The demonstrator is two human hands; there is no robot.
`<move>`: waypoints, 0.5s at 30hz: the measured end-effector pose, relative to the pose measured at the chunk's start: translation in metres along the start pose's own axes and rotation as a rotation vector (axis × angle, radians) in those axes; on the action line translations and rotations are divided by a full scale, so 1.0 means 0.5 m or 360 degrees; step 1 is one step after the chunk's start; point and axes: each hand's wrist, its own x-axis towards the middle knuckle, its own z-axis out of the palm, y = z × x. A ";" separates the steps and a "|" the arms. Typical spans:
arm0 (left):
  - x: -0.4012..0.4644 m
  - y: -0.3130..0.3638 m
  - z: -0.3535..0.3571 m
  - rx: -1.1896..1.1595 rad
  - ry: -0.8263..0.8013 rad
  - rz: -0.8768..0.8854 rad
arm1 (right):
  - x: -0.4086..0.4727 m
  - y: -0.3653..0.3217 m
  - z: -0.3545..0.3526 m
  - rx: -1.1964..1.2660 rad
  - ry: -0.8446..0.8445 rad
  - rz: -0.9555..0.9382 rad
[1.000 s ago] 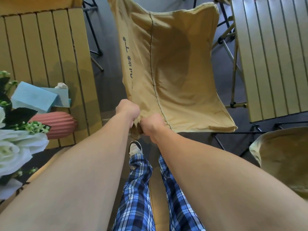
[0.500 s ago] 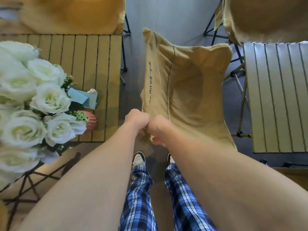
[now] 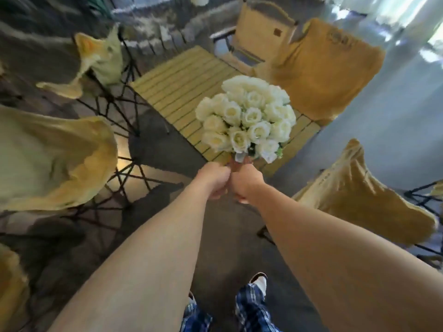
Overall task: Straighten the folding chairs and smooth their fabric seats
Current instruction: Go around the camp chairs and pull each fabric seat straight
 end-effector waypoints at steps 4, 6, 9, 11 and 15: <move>-0.075 -0.163 -0.199 -0.0269 0.0183 0.0056 | -0.074 -0.087 0.215 -0.0110 -0.0160 -0.0198; -0.122 -0.290 -0.322 -0.0433 0.0298 0.0060 | -0.131 -0.131 0.372 -0.0203 -0.0268 -0.0292; -0.189 -0.485 -0.480 -0.0599 0.0440 -0.0041 | -0.230 -0.182 0.594 -0.0352 -0.0481 -0.0454; -0.239 -0.616 -0.571 -0.0716 0.0582 -0.0162 | -0.302 -0.203 0.734 -0.0404 -0.0615 -0.0547; -0.354 -0.865 -0.746 -0.0952 0.0885 -0.0378 | -0.437 -0.227 1.008 -0.0596 -0.0845 -0.0654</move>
